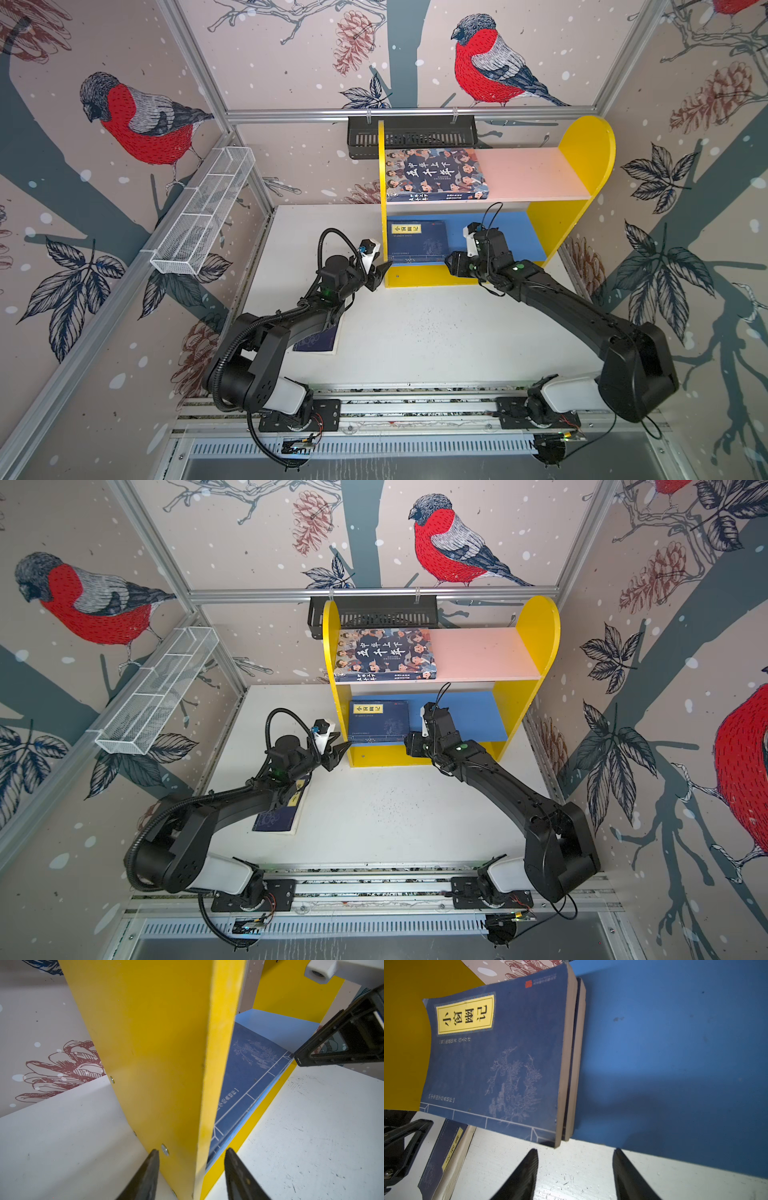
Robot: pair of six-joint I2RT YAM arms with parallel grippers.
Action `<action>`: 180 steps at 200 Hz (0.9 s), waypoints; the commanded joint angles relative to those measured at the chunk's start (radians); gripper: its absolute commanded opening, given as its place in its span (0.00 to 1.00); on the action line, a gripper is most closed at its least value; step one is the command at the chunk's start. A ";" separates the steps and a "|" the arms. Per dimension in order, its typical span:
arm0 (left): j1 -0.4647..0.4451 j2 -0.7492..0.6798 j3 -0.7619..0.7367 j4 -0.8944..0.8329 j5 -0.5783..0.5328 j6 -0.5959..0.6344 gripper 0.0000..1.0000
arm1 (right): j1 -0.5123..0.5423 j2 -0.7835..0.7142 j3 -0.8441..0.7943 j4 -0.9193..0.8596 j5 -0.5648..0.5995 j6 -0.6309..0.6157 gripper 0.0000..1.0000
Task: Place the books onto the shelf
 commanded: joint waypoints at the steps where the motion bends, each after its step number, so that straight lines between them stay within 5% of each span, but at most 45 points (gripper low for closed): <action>1: -0.001 -0.033 -0.016 -0.022 0.004 0.028 0.58 | 0.001 -0.020 -0.006 0.004 -0.001 -0.008 0.59; 38: 0.001 -0.137 -0.010 -0.231 -0.009 0.056 0.60 | 0.001 -0.064 -0.032 -0.010 0.003 -0.014 0.59; 67: 0.002 -0.174 0.065 -0.491 -0.178 -0.012 0.64 | 0.002 -0.113 -0.057 -0.023 0.004 -0.007 0.59; 85: 0.028 -0.215 0.110 -0.630 -0.192 -0.020 0.66 | 0.006 -0.147 -0.083 -0.034 -0.002 0.001 0.59; 138: 0.199 -0.274 0.245 -0.926 -0.186 -0.194 0.77 | 0.136 -0.327 -0.222 -0.071 -0.016 0.114 0.60; 180: 0.390 -0.237 0.293 -1.081 -0.152 -0.340 0.79 | 0.342 -0.406 -0.416 0.164 -0.073 0.328 0.63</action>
